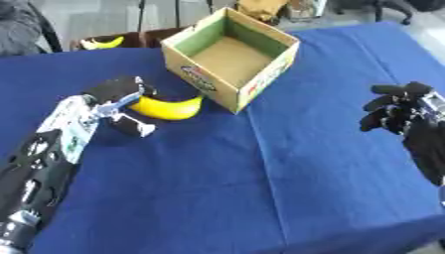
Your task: Pick up objects on the table and place them in the box.
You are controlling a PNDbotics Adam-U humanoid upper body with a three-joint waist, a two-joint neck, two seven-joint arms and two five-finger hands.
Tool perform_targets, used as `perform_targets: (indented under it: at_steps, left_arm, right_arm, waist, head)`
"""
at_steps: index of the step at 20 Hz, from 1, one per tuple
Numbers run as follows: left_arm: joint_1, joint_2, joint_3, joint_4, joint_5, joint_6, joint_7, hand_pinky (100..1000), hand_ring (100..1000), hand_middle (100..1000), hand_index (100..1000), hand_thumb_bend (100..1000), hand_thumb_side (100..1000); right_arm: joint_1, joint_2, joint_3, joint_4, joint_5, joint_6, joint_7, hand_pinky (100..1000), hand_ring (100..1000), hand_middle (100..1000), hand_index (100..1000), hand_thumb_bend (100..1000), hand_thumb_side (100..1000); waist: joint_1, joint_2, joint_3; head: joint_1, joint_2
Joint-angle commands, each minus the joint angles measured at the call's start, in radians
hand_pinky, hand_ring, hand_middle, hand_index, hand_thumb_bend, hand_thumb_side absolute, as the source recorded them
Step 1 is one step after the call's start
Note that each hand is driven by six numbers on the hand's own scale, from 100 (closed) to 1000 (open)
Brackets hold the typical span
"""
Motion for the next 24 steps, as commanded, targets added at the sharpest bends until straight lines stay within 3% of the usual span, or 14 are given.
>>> perform_targets:
  at_steps: [1, 7, 13, 19, 24]
  left_arm:
    - [-0.024, 0.047, 0.018, -0.039, 0.035, 0.012, 0.002, 611, 576, 528, 640, 100, 255]
    - [-0.057, 0.096, 0.037, -0.057, 0.072, 0.032, 0.023, 609, 575, 525, 638, 100, 259]
    - [-0.1, 0.138, 0.066, -0.048, 0.119, 0.064, 0.061, 602, 574, 522, 632, 100, 270]
    - [-0.142, 0.171, 0.086, -0.02, 0.131, 0.078, 0.099, 603, 575, 523, 632, 100, 273]
    - [-0.161, 0.185, 0.101, 0.015, 0.114, 0.073, 0.126, 605, 577, 524, 634, 100, 269]
  right_arm:
    - [-0.008, -0.022, -0.007, -0.015, -0.002, -0.003, 0.003, 585, 570, 589, 812, 100, 1000]
    - [-0.013, -0.026, 0.001, -0.016, -0.002, -0.001, 0.012, 586, 570, 589, 812, 100, 1000]
    - [-0.049, -0.029, 0.026, -0.021, -0.008, 0.004, 0.037, 586, 571, 589, 813, 100, 1000]
    - [-0.095, -0.022, 0.052, -0.026, -0.011, 0.012, 0.064, 587, 571, 588, 813, 100, 1000]
    - [-0.139, -0.013, 0.083, -0.028, -0.003, 0.017, 0.097, 586, 571, 587, 813, 100, 1000]
  waist:
    - [-0.001, -0.019, -0.004]
    - [0.006, -0.019, -0.024]
    - [0.023, -0.008, -0.078]
    - [0.047, 0.013, -0.16]
    - [0.077, 0.035, -0.257]
  head:
    - [-0.002, -0.003]
    - [0.008, -0.005]
    - [0.043, -0.026]
    - [0.126, -0.066]
    - [0.213, -0.108]
